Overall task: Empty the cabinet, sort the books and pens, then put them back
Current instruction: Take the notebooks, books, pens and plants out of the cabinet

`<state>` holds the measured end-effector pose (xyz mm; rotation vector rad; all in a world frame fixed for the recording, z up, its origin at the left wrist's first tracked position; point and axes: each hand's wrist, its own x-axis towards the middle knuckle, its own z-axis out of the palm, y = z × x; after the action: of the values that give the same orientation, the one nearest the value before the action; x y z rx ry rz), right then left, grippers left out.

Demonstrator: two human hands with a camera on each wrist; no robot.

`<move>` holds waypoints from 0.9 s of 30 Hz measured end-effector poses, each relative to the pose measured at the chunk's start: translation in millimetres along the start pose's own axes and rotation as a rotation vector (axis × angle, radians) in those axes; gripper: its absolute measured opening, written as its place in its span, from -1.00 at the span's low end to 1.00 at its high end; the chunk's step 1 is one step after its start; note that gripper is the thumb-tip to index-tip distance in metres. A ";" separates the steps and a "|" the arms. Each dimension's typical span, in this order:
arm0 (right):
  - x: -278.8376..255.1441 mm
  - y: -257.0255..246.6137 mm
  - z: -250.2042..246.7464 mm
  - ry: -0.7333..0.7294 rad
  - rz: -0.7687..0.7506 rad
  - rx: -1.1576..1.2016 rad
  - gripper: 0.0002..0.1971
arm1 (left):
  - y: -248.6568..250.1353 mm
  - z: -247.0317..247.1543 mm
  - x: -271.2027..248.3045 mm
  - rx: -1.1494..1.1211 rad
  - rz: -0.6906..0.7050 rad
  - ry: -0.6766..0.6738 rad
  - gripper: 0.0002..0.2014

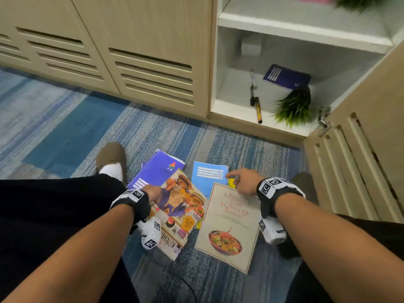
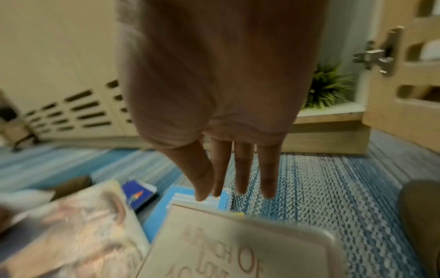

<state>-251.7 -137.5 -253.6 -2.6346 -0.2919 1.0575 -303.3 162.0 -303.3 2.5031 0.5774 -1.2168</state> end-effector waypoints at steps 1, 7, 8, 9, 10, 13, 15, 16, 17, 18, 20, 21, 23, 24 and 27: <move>2.2 -0.1 6.4 -0.013 0.012 -0.054 -0.42 | -1.5 4.8 10.2 0.038 0.008 0.002 -0.73; 9.7 3.0 0.1 -0.042 0.056 -0.242 -0.50 | -6.9 20.4 52.0 0.188 0.038 0.080 -0.31; 10.3 4.6 -9.0 -0.029 0.064 -0.259 -0.52 | 3.0 12.2 39.4 0.185 0.066 0.112 -0.30; 11.1 6.4 -20.4 -0.011 0.068 -0.268 -0.54 | 12.3 5.0 36.8 0.197 0.063 0.118 -0.32; 12.3 8.9 -34.1 0.007 0.069 -0.269 -0.57 | 22.3 -4.0 36.8 0.205 0.079 0.128 -0.39; 19.2 20.1 -82.5 0.078 0.080 -0.225 -0.63 | 62.6 -36.3 29.3 0.229 0.187 0.185 -0.66; 22.8 28.4 -117.4 0.155 0.088 -0.210 -0.64 | 94.5 -57.9 25.4 0.239 0.272 0.234 -0.70; 24.3 32.6 -134.5 0.198 0.088 -0.216 -0.65 | 112.4 -69.6 21.4 0.230 0.315 0.273 -0.71; 27.4 37.6 -151.3 0.235 0.096 -0.228 -0.65 | 131.0 -80.1 18.7 0.226 0.346 0.298 -0.71; 30.7 43.2 -166.8 0.268 0.104 -0.238 -0.65 | 149.7 -90.2 16.3 0.220 0.386 0.318 -0.71; 40.2 55.2 -195.6 0.302 0.139 -0.247 -0.63 | 185.9 -108.2 16.7 0.216 0.468 0.376 -0.70; 46.0 61.5 -207.7 0.317 0.157 -0.245 -0.61 | 203.2 -116.1 18.2 0.216 0.500 0.407 -0.70; 59.9 74.9 -227.6 0.353 0.169 -0.229 -0.59 | 236.2 -128.6 26.5 0.211 0.569 0.450 -0.70; 68.1 81.4 -235.5 0.368 0.172 -0.225 -0.59 | 252.9 -133.4 31.3 0.215 0.603 0.467 -0.70; 98.7 99.2 -252.8 0.412 0.188 -0.250 -0.61 | 301.3 -144.4 50.1 0.249 0.638 0.522 -0.61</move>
<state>3.0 -249.4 -175.8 -3.0710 -0.0906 0.5268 -34.0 -28.3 -230.0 2.8754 -0.2947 -0.4190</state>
